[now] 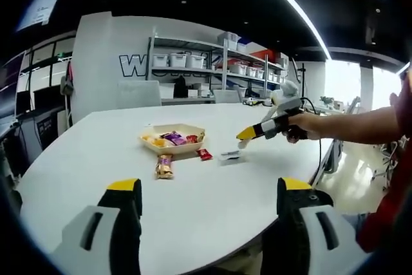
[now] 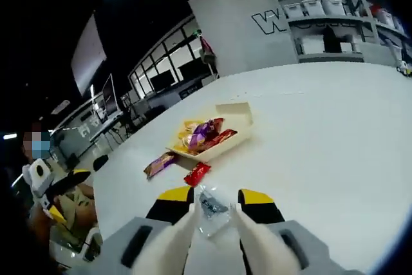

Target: Place the target food into the container with the food tongs after gripping and lifting it, then release it inside without dropping or visibly crushing the food.

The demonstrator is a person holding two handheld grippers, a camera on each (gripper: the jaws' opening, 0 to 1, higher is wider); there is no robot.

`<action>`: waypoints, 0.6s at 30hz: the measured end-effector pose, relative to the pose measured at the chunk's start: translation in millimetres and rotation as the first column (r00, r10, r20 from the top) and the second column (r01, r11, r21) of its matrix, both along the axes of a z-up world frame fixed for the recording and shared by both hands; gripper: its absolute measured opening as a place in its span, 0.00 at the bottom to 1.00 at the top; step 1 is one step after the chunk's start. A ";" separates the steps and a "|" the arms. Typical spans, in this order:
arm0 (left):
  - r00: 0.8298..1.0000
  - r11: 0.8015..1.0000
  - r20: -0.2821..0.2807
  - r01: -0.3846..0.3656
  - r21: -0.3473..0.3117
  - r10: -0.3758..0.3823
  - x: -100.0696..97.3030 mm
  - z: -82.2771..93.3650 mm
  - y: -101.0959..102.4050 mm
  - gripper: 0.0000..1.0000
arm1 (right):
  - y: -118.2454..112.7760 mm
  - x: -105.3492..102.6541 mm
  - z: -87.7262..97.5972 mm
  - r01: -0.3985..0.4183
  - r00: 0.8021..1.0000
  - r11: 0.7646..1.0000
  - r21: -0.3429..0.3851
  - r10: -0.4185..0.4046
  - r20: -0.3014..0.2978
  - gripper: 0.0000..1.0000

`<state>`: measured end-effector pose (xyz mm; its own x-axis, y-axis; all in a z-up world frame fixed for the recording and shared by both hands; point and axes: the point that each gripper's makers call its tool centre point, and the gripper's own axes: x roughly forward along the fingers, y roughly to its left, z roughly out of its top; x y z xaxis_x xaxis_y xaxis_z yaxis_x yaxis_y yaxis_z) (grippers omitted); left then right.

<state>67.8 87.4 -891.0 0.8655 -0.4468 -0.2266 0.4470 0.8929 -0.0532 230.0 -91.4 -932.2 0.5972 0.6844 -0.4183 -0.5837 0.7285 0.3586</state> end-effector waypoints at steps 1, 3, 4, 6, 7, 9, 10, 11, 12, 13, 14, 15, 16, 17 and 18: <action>1.000 1.000 -0.001 0.002 0.001 -0.002 0.1 -0.4 -0.7 0.84 | 0.0 2.0 3.0 0.000 1.000 1.000 0.009 0.000 0.008 0.22; 1.000 1.000 -0.004 0.005 0.003 -0.005 1.3 -2.2 -2.4 0.85 | 0.3 5.9 6.2 0.004 1.000 1.000 0.007 -0.004 0.030 0.22; 1.000 1.000 -0.008 0.008 0.002 -0.008 3.5 -4.8 -3.7 0.85 | 0.2 9.3 6.3 0.002 0.999 1.000 -0.005 -0.002 0.045 0.23; 1.000 1.000 -0.011 0.012 0.004 -0.012 6.3 -7.7 -6.8 0.85 | 3.8 12.0 3.8 -0.012 0.998 1.000 -0.024 0.014 0.057 0.23; 1.000 1.000 -0.013 0.018 0.005 -0.018 9.1 -9.9 -10.6 0.85 | 5.5 12.3 2.1 -0.013 0.998 0.999 -0.030 0.015 0.058 0.23; 0.999 0.999 -0.025 0.040 0.018 -0.040 11.8 -14.2 -18.1 0.85 | 6.4 14.2 -3.6 -0.021 0.998 0.998 -0.066 0.025 0.066 0.23; 0.998 0.999 -0.029 0.047 0.025 -0.047 14.0 -15.8 -21.1 0.85 | 6.3 15.6 -5.1 -0.025 0.996 0.995 -0.092 0.033 0.085 0.23; 0.998 0.998 -0.023 0.054 0.031 -0.053 17.3 -16.1 -24.8 0.85 | 8.6 15.8 -7.2 -0.032 0.995 0.994 -0.104 0.041 0.093 0.23; 0.998 0.998 -0.024 0.061 0.030 -0.061 19.9 -16.3 -28.3 0.85 | 10.6 15.3 -9.9 -0.039 0.996 0.994 -0.106 0.048 0.081 0.23; 0.997 0.997 -0.025 0.069 0.025 -0.069 22.9 -16.2 -31.5 0.85 | 11.5 15.6 -11.1 -0.044 0.995 0.994 -0.104 0.053 0.082 0.23; 0.997 0.997 -0.023 0.074 0.023 -0.074 25.0 -16.4 -33.5 0.85 | 12.7 14.2 -11.2 -0.049 0.995 0.994 -0.099 0.056 0.078 0.23; 0.997 0.997 -0.026 0.079 0.022 -0.078 27.3 -17.3 -35.5 0.85 | 14.5 12.5 -12.1 -0.055 0.996 0.994 -0.096 0.062 0.072 0.23; 0.996 0.996 -0.032 0.084 0.024 -0.083 29.1 -19.0 -37.3 0.84 | 15.9 11.7 -12.8 -0.059 0.995 0.993 -0.100 0.066 0.073 0.23; 0.995 0.995 -0.033 0.091 0.028 -0.090 31.7 -20.7 -40.0 0.84 | 16.6 10.4 -13.8 -0.064 0.994 0.991 -0.115 0.074 0.081 0.23; 0.995 0.995 -0.033 0.093 0.029 -0.092 32.6 -21.1 -40.8 0.84 | 18.4 8.7 -14.2 -0.074 0.993 0.990 -0.121 0.084 0.085 0.23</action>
